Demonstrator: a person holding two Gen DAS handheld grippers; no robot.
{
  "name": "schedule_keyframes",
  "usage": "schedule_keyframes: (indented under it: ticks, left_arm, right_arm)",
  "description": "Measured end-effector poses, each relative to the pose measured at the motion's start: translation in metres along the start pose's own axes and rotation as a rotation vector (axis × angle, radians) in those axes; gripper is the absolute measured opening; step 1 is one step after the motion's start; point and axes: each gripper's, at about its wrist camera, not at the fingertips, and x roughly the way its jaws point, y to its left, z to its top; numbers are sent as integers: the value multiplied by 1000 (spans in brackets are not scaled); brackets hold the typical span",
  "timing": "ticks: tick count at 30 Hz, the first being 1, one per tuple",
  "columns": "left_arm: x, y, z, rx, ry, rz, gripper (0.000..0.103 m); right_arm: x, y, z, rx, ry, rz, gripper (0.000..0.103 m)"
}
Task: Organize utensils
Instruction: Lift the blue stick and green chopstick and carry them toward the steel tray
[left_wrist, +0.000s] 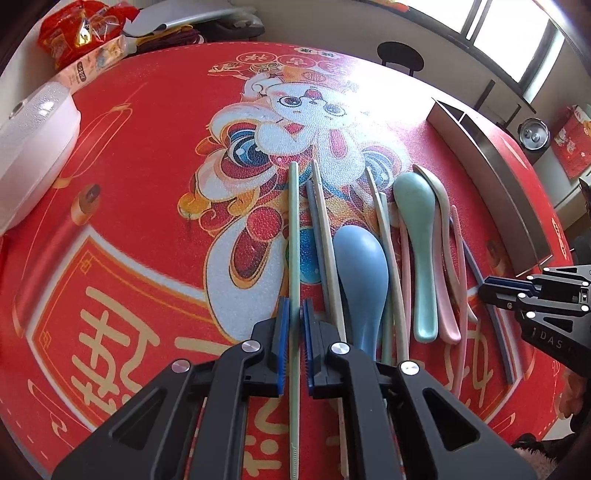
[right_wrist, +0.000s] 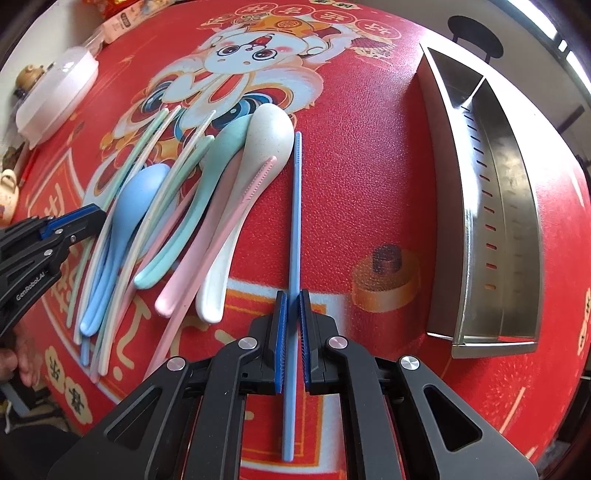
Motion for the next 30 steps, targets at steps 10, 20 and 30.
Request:
schedule_keyframes:
  ticks: [10,20,30]
  left_arm:
    - [-2,7,2,-80,22,-33,6]
    - [-39,24,-8,-188,-13,-96,6]
    - [-67,9,5,-185,-62,-159,6]
  right_arm:
    - [-5,-18,-3,27,-1,81,6]
    - [-20,-48,-11,122,-31,211,6]
    - [-37,-43,-6,115,-100,276,6]
